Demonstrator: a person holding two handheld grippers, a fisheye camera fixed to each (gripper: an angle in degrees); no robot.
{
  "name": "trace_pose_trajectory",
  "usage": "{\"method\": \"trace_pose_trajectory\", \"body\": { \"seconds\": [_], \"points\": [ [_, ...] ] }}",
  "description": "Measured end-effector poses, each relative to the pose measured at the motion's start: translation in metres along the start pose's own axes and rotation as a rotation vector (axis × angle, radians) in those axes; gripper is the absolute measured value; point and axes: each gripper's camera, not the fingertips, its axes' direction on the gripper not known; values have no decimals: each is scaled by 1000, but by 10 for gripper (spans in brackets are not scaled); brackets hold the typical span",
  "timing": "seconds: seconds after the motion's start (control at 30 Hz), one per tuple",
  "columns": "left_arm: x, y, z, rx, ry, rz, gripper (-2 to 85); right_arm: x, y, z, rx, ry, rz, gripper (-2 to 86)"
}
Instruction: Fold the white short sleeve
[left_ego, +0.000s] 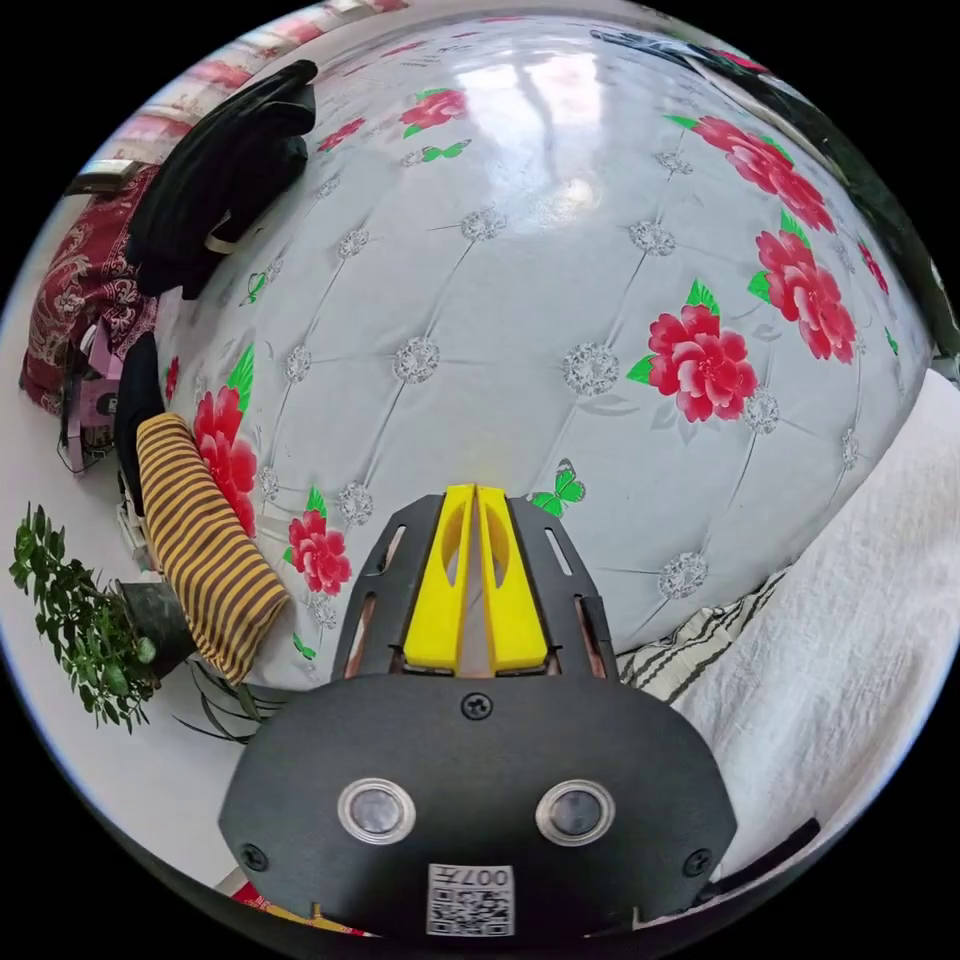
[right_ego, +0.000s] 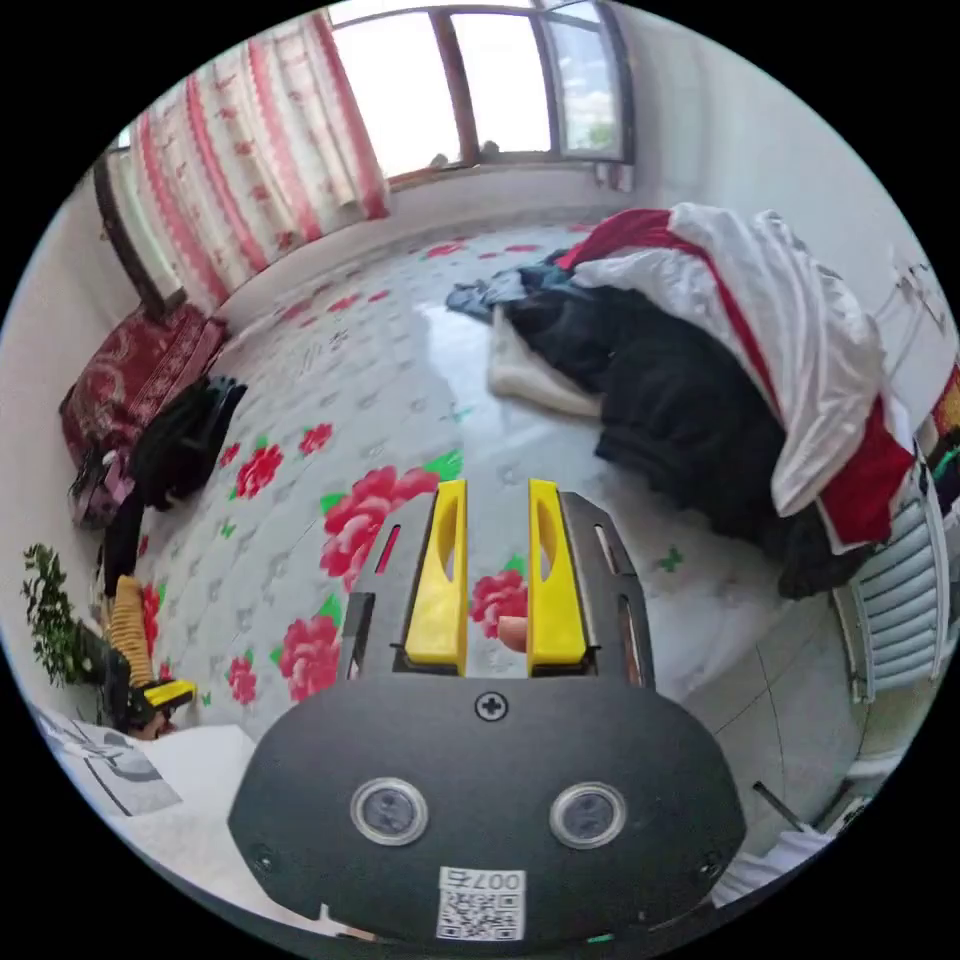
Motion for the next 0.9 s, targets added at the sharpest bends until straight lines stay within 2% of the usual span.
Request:
{"method": "trace_pose_trajectory", "body": {
  "seconds": [0.1,0.17,0.27,0.4,0.47,0.53,0.57,0.7,0.8,0.87,0.9],
  "points": [
    [11,-12,3,-23,-37,25,-10,92,-45,-59,164,175,194,88],
    [13,-19,5,-38,-46,27,-10,128,-68,-79,194,240,235,94],
    [8,-26,6,-53,-38,-6,-10,168,-106,-80,106,266,258,95],
    [-2,-27,4,-46,-47,-49,-10,192,-129,-59,-50,135,270,55],
    [-9,-25,-1,-51,-12,-44,-10,185,-126,-57,-67,150,265,31],
    [-21,-17,-18,2,143,-53,-10,157,-115,-73,7,136,161,10],
    [-30,-6,-36,91,236,-95,-9,147,-111,-78,24,108,113,7],
    [-59,35,-79,310,438,-243,-8,54,-62,-107,110,-178,-171,-1],
    [-75,50,-93,380,546,-276,-4,-10,-32,-115,112,-83,-210,-3],
    [-83,54,-107,437,569,-263,5,-40,-15,-129,141,-213,-251,-3],
    [-86,54,-119,470,570,-239,28,-59,-5,-138,142,-360,-278,-3]
  ]
}}
